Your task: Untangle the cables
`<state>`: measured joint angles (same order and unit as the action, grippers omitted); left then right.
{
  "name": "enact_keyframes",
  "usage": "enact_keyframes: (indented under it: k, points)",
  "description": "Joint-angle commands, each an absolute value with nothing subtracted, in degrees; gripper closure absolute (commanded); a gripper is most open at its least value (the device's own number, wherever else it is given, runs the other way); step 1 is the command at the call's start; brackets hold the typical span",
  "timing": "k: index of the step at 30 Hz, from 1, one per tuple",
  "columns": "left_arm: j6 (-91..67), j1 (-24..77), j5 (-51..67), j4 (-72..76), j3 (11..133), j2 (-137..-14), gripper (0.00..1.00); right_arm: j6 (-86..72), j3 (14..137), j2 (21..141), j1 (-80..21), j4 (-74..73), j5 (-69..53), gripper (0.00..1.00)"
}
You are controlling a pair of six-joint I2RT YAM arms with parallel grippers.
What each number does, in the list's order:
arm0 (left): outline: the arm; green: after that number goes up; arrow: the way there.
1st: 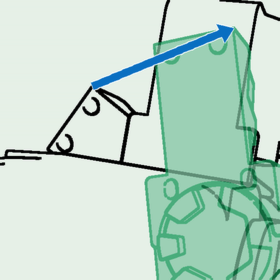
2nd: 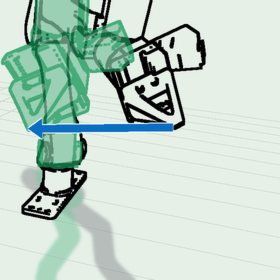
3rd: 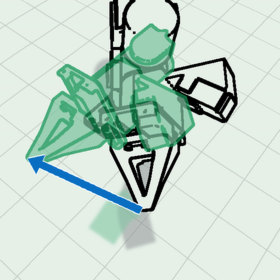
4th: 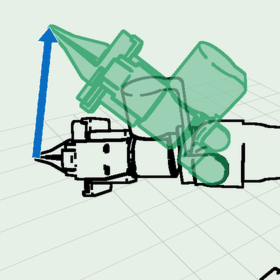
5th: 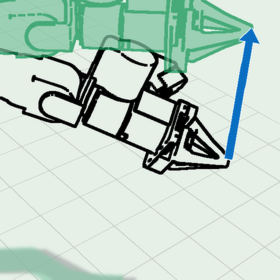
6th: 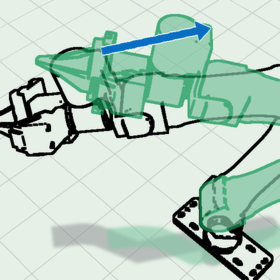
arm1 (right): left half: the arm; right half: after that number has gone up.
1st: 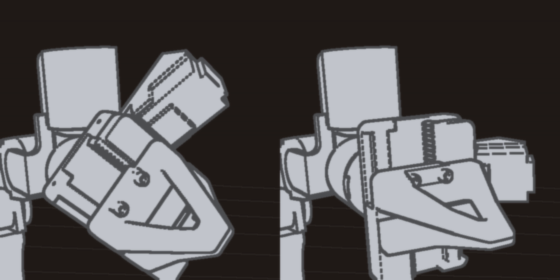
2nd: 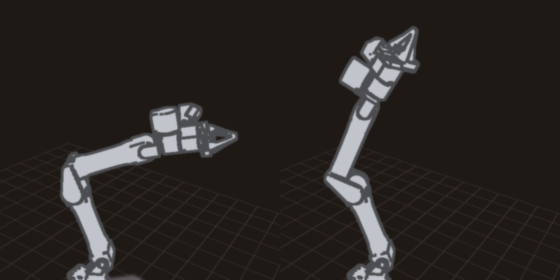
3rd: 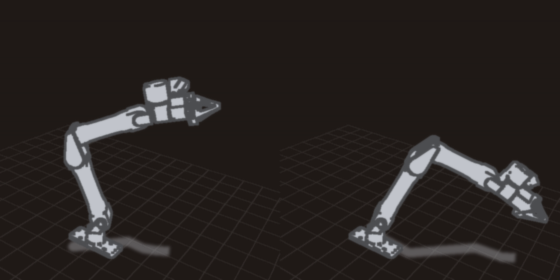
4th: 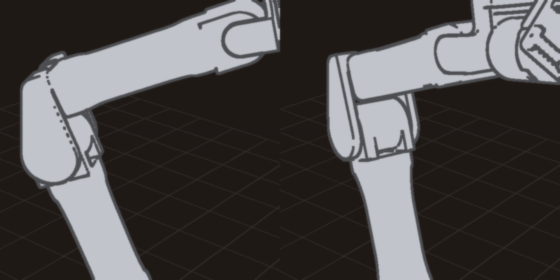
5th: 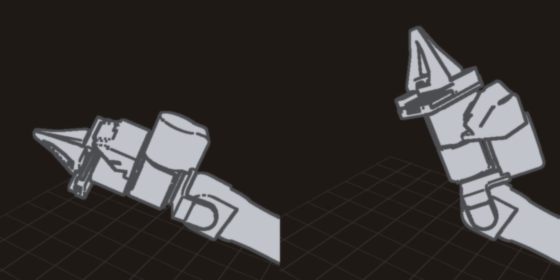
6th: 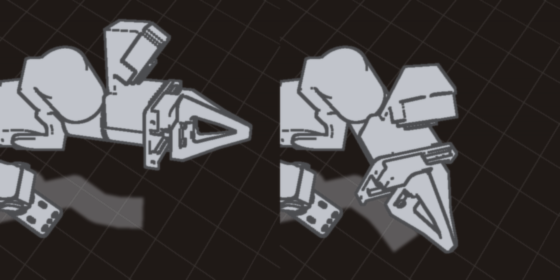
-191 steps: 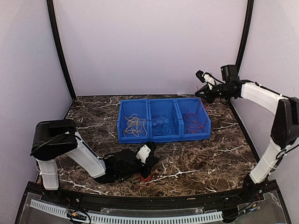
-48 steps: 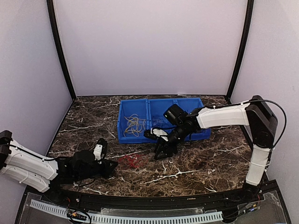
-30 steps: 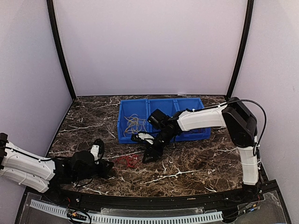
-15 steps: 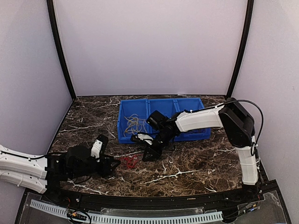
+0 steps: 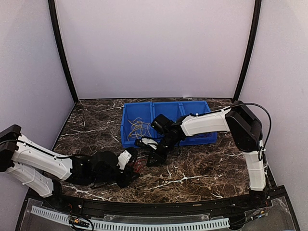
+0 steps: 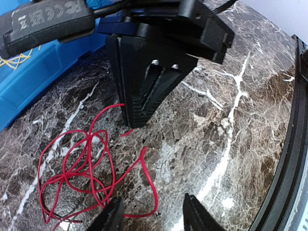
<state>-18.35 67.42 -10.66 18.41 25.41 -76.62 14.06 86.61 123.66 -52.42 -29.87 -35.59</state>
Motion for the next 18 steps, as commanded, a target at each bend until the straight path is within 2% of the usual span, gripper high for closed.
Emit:
enact_keyframes:
  k: [1, 3, 9, 14, 18]
  points:
    - [-16.44, 67.59, -13.97, 19.61, 27.69, -77.87, 0.63, 14.32, 85.97, 123.03, -52.6, -29.32, -36.71, 1.0]
    - [-16.79, 67.6, -15.22, 18.73, 27.76, -77.15, 0.64, 14.47, 85.87, 123.03, -52.63, -29.39, -36.74, 1.0]
    - [-18.1, 67.59, -12.95, 14.9, 22.57, -63.81, 0.54, 14.77, 85.69, 123.08, -52.65, -29.56, -36.74, 1.0]
    - [-29.05, 64.31, -21.65, 7.39, 15.39, -47.87, 0.53, 16.24, 86.1, 120.84, -52.64, -30.3, -34.65, 1.0]
    - [-37.45, 58.58, -18.22, 5.81, 11.48, -44.64, 0.53, 18.91, 87.66, 115.57, -52.56, -31.43, -29.93, 1.0]
